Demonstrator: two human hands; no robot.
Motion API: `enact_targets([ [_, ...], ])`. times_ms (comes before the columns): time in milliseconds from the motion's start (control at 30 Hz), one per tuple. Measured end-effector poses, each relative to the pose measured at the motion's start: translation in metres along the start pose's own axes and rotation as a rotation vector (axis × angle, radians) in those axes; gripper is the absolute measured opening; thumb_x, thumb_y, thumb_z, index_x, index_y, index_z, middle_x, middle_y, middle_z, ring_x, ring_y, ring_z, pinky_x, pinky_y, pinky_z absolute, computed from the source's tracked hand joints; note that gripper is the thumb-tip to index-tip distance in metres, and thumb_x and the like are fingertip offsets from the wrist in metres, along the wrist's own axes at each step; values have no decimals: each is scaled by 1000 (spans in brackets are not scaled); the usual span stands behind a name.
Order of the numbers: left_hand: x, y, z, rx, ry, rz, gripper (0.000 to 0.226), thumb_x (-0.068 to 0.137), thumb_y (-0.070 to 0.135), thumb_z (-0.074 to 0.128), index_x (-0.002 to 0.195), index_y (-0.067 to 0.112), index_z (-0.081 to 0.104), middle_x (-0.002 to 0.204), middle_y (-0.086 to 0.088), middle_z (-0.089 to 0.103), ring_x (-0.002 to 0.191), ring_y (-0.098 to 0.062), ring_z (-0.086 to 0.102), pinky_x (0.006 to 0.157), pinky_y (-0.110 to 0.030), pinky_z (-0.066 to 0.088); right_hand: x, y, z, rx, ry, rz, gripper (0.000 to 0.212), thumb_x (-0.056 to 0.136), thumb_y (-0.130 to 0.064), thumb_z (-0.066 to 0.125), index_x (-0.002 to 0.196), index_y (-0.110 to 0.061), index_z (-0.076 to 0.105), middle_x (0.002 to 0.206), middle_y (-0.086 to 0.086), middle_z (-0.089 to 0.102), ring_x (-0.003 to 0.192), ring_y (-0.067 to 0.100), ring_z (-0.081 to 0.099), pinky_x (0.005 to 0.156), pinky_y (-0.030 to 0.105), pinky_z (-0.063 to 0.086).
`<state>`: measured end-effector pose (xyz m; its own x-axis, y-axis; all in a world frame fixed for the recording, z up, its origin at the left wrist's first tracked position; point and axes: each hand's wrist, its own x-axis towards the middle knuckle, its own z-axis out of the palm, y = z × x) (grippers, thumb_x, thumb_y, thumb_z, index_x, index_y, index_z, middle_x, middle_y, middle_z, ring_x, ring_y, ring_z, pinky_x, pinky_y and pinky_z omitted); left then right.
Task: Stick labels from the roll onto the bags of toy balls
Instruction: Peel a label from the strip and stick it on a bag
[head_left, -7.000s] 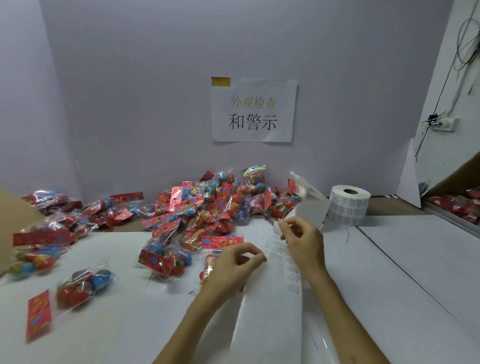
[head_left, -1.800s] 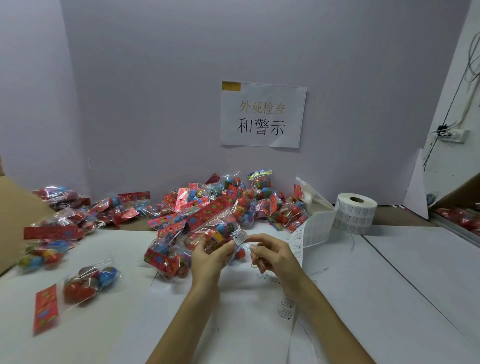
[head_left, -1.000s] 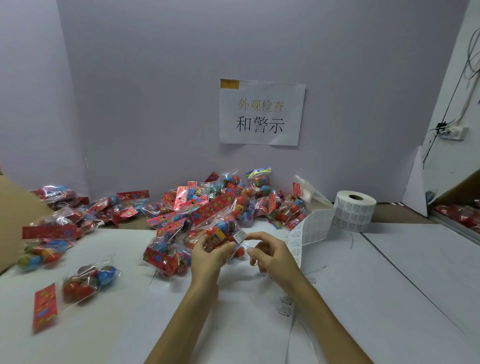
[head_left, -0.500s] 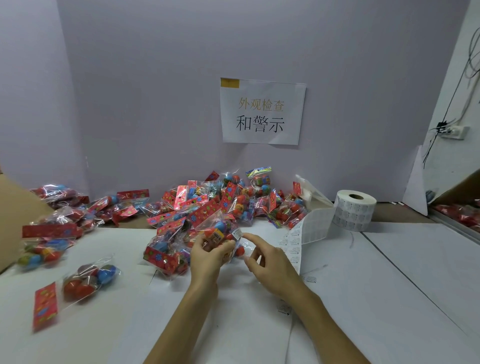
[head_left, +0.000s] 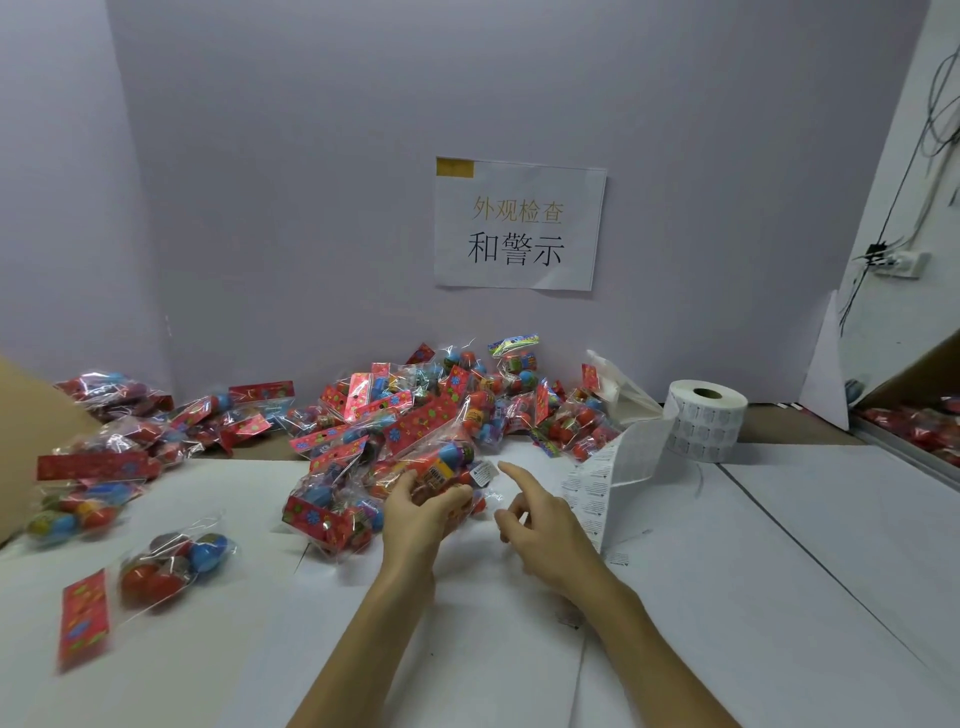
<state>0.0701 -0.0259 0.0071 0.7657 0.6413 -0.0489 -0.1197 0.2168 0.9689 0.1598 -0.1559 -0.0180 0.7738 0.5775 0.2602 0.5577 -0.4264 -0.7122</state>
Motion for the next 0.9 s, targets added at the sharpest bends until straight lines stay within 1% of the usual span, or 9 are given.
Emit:
enact_targets([
  [100,0,0,0,22,-21,-7,39,87,-3,71,124,8,65,109,-15,74,105,-34,70,97,-47,56,3,0,-3,145,57,54,37,101,-20,53,137,-31,56,84,-2,68,67,7,61,67,30,53],
  [200,0,0,0,36,-52,-21,36,90,-2,67,124,10,66,111,-14,74,106,-33,69,95,-45,55,5,-5,-5,323,46,109,34,99,-13,54,130,-26,60,97,1,67,71,13,67,68,32,55],
  [267,-1,0,1,43,-73,-29,37,91,-2,65,126,11,65,113,-15,74,108,-33,68,97,-45,54,5,-9,-8,416,32,111,35,94,-27,62,128,-30,59,108,-1,66,81,17,71,66,29,54],
  [333,-1,0,1,60,-97,-30,37,92,-2,63,126,11,65,114,-15,73,110,-34,68,97,-45,54,3,-11,-9,464,21,116,44,85,-45,67,126,-33,58,114,-3,66,84,16,72,62,23,51],
  [367,-2,-1,1,69,-112,-30,36,92,-2,62,125,12,66,114,-14,74,110,-34,68,96,-45,54,2,-11,-9,462,23,113,43,86,-48,70,125,-34,58,114,-3,67,82,15,73,62,21,50],
  [467,-2,-2,1,92,-150,-25,34,92,-2,62,120,16,69,112,-13,75,110,-33,68,97,-46,54,2,-10,-7,420,48,93,30,93,-40,71,119,-33,60,108,-1,69,75,14,72,60,20,50],
  [633,-1,-3,2,84,-165,-33,33,91,-2,61,116,18,68,110,-13,75,108,-32,68,92,-43,55,3,-11,-9,450,83,80,12,99,-29,64,107,-23,69,88,3,75,66,20,71,61,34,52],
  [800,1,-4,2,59,-164,-38,35,91,-1,61,122,15,64,110,-13,74,106,-30,68,89,-40,55,3,-13,-10,502,65,123,20,105,-26,51,102,-17,69,85,5,76,64,21,70,61,31,51],
  [900,1,-4,2,48,-164,-38,35,91,-1,60,122,15,63,110,-12,74,105,-29,68,90,-41,56,4,-13,-10,509,54,137,22,106,-29,51,103,-17,69,88,7,76,65,21,70,61,30,50],
])
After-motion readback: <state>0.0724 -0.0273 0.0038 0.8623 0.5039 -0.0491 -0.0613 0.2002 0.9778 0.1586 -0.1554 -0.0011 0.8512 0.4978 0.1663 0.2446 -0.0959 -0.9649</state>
